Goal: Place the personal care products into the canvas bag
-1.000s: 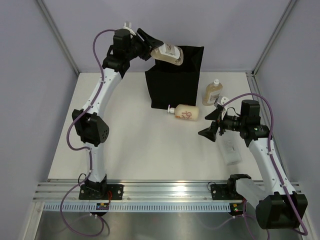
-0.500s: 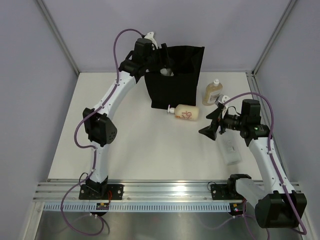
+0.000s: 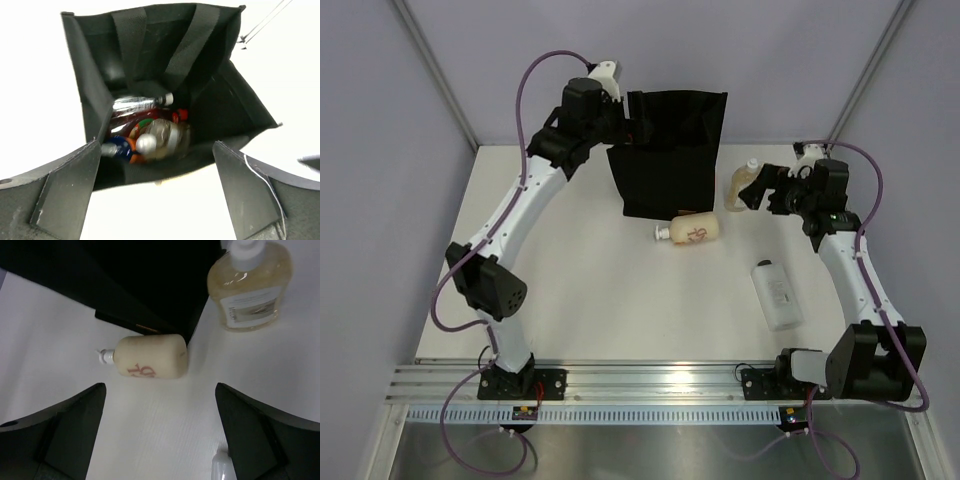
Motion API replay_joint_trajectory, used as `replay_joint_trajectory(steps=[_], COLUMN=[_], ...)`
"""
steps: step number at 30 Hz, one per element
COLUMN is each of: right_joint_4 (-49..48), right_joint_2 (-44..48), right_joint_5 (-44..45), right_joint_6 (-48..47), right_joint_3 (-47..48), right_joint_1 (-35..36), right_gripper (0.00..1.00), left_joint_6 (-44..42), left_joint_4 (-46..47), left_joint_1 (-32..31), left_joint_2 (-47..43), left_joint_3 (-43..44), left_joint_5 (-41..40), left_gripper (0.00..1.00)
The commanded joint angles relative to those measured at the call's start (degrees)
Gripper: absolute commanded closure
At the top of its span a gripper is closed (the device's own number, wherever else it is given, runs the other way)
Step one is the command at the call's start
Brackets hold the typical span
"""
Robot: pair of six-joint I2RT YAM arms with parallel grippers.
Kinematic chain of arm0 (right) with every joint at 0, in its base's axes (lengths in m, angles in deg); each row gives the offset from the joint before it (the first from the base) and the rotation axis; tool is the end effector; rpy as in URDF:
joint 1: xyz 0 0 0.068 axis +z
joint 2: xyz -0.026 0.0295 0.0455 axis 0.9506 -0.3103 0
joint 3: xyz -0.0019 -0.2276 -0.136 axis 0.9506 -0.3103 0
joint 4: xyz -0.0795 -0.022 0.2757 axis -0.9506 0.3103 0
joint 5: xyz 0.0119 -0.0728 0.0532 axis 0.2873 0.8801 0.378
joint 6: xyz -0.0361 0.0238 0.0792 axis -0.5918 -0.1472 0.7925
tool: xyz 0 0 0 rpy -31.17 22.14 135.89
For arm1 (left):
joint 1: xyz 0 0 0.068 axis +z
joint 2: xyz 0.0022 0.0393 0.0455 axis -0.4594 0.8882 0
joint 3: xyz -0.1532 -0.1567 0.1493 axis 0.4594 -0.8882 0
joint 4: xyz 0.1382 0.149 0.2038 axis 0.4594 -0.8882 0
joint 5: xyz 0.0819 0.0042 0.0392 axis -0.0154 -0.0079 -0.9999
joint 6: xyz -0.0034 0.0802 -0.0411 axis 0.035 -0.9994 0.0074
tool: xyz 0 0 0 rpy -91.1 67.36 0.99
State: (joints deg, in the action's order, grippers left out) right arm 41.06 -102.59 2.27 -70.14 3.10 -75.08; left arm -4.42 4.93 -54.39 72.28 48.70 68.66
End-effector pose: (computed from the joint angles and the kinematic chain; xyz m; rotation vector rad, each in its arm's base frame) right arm 0.3429 0.0200 0.2858 -0.1419 2.0385 0.5528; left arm 0.4437 -0.2328 0.4155 0.1837 1.9517 -0.6045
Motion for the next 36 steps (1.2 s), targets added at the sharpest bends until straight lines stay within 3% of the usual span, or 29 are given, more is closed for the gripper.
replay_joint_trajectory(steps=[1, 6, 12, 16, 24, 28, 36], right_joint_4=[-4.7, -4.9, 3.7, 3.0, 3.5, 5.9, 2.4], right_joint_2=[-5.0, -15.9, -28.0, -29.7, -30.7, -34.9, -38.4], right_joint_5=[14.7, 18.7, 28.5, 35.2, 49.0, 56.1, 58.9], right_joint_6=[13.4, 19.3, 21.4, 22.7, 27.4, 27.5, 28.7], right_joint_3=[6.6, 13.9, 27.8, 28.0, 23.1, 26.5, 27.8], right_joint_1=[-0.2, 0.3, 2.9, 6.8, 12.3, 12.6, 13.1], right_gripper=[0.01, 0.01, 0.0, 0.01, 0.0, 0.0, 0.02], left_joint_6=[-5.2, -6.1, -1.7, 3.6, 11.0, 12.4, 13.0], left_joint_4=[4.3, 6.7, 9.2, 5.3, -0.2, -0.5, -2.5], left_joint_1=[0.1, 0.1, 0.1, 0.1, 0.1, 0.1, 0.1], left_joint_2=[-12.4, -28.9, -53.9, -65.6, -76.8, -76.7, -76.5], left_joint_3=[-4.7, -24.8, -52.3, -61.8, -69.6, -70.6, -69.4], left_joint_5=[-3.6, -5.4, -6.8, -8.1, -8.1, -7.6, -7.2], left_gripper=[0.01, 0.01, 0.01, 0.01, 0.01, 0.01, 0.01])
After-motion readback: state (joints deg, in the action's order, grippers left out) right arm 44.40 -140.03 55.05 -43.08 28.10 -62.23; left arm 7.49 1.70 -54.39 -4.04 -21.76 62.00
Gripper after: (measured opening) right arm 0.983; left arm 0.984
